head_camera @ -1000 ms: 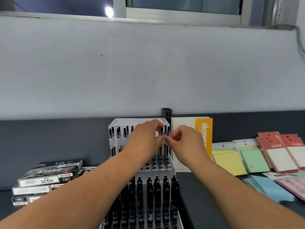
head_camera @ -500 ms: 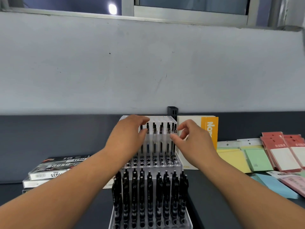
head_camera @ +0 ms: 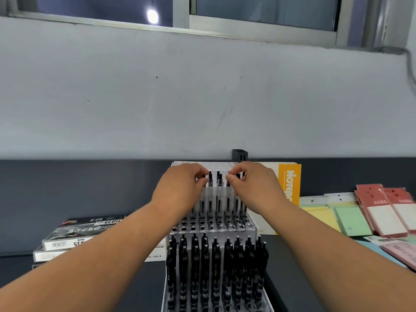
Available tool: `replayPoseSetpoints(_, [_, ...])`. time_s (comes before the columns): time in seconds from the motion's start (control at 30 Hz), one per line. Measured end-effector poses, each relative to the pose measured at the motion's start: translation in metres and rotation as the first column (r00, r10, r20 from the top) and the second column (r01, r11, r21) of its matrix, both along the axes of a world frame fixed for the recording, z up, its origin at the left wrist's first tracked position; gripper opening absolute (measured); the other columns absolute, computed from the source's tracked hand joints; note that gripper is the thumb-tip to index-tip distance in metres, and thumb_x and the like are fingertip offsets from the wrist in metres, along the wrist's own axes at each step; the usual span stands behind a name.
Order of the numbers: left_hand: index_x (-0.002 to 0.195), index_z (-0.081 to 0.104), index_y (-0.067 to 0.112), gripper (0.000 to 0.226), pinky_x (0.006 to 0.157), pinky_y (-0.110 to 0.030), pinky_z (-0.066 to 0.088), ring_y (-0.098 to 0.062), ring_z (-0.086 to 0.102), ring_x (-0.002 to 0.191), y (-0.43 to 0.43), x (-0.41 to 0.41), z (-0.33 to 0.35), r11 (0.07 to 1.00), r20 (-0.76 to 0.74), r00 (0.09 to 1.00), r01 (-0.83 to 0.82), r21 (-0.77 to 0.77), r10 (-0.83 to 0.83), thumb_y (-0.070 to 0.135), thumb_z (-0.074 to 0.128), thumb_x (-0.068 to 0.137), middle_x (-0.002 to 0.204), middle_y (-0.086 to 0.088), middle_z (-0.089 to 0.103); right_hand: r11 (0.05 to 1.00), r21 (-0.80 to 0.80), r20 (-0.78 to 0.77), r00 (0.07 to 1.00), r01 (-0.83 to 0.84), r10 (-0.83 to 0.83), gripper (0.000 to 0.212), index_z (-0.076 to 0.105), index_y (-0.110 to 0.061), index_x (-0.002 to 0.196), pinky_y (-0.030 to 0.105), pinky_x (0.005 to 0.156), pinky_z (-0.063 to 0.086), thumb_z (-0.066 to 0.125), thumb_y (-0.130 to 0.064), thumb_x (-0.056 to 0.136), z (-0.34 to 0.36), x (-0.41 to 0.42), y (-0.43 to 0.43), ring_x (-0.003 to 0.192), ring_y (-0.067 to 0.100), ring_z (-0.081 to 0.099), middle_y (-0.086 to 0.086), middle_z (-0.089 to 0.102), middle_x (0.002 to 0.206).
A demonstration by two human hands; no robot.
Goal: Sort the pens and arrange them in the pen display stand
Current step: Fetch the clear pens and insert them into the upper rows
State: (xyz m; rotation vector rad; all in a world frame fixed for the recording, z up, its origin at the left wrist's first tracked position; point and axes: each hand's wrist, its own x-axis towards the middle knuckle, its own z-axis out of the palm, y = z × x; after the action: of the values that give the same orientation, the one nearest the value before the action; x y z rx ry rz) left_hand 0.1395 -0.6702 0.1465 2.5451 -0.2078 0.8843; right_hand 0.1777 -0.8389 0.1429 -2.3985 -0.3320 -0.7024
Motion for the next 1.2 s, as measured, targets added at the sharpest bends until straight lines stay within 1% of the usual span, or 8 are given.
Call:
replayPoseSetpoints(0.1, [0.115,0.064,0.026,0.022,0.079,-0.020,0.039,-0.007,0.055,0.086,0.002,0.003,0.007,1.000,-0.062,0.998,-0.007,0.026,0.008,0.028,0.055,0.095,0.111,0.010,0.066,1.000,-0.009,-0.040,0.999,-0.012,0.012,0.017,0.067,-0.033,0.098,0.030,0.075,0.052,0.056,-0.045,0.091,0.000,0.001,0.002,0.085,0.014,0.065,-0.005,0.070,0.086])
replayPoseSetpoints(0.27, [0.121,0.062,0.028,0.029,0.090,-0.029,0.047,-0.012,0.058,0.104,-0.004,-0.001,0.013,0.997,-0.041,0.999,0.009,0.079,-0.006,0.034,0.055,0.093,0.119,0.009,0.062,0.999,-0.050,-0.039,0.999,0.015,-0.017,0.016,0.065,-0.033,0.081,0.034,0.079,0.054,0.057,-0.044,0.090,0.003,0.001,0.006,0.085,0.016,0.066,-0.005,0.070,0.080])
replayPoseSetpoints(0.4, [0.108,0.068,0.033,0.028,0.080,-0.030,0.048,-0.012,0.059,0.097,-0.019,0.003,0.011,0.996,-0.008,1.000,0.008,0.087,-0.007,0.049,0.054,0.090,0.113,0.009,0.057,0.993,-0.085,0.006,0.997,0.078,-0.078,0.019,0.061,-0.033,0.078,0.029,0.066,0.048,0.058,-0.047,0.090,0.002,0.000,0.006,0.080,0.014,0.062,-0.009,0.061,0.072])
replayPoseSetpoints(0.6, [0.085,0.072,0.031,0.017,0.066,-0.024,0.041,-0.011,0.061,0.086,-0.027,0.011,0.013,0.999,-0.017,0.999,-0.039,0.016,0.039,0.042,0.059,0.089,0.101,0.009,0.064,0.991,-0.094,0.024,0.995,0.094,-0.092,0.019,0.062,-0.033,0.082,0.027,0.065,0.045,0.057,-0.049,0.091,0.001,-0.002,0.005,0.081,0.014,0.058,-0.008,0.060,0.079])
replayPoseSetpoints(0.87, [0.086,0.073,0.031,0.015,0.062,-0.024,0.041,-0.008,0.061,0.079,-0.028,0.013,0.014,0.999,-0.064,0.998,-0.031,-0.022,0.030,0.038,0.060,0.089,0.090,0.012,0.070,0.994,-0.078,0.036,0.996,0.083,-0.080,0.027,0.070,-0.028,0.099,0.026,0.063,0.041,0.056,-0.050,0.091,-0.003,-0.002,0.005,0.084,0.014,0.060,-0.005,0.070,0.092])
replayPoseSetpoints(0.97, [0.098,0.072,0.030,0.018,0.071,-0.025,0.046,-0.008,0.061,0.083,-0.023,0.007,0.014,0.997,-0.041,0.999,0.023,-0.072,-0.026,0.040,0.060,0.090,0.098,0.010,0.068,0.999,-0.001,0.030,0.999,0.036,-0.036,0.030,0.066,-0.030,0.112,0.025,0.069,0.040,0.057,-0.049,0.090,-0.004,-0.007,0.001,0.091,0.012,0.061,-0.006,0.069,0.099])
replayPoseSetpoints(1.07, [0.112,0.068,0.027,0.025,0.076,-0.021,0.038,-0.005,0.052,0.084,-0.003,-0.002,0.012,0.995,0.068,0.998,-0.008,-0.095,0.014,0.039,0.056,0.093,0.102,0.008,0.060,0.997,0.071,0.060,0.998,-0.024,0.020,0.029,0.061,-0.032,0.117,0.021,0.065,0.040,0.056,-0.045,0.091,-0.002,-0.015,-0.003,0.079,0.005,0.060,-0.009,0.065,0.082])
replayPoseSetpoints(1.2, [0.107,0.071,0.026,0.021,0.073,-0.022,0.037,-0.010,0.055,0.083,0.029,-0.011,0.005,0.989,0.085,0.988,-0.120,-0.091,0.128,0.035,0.057,0.093,0.097,0.006,0.061,0.992,0.059,0.075,0.991,-0.114,0.109,0.020,0.066,-0.032,0.107,0.020,0.067,0.042,0.056,-0.041,0.093,0.002,-0.023,0.010,0.068,0.000,0.057,-0.011,0.061,0.066])
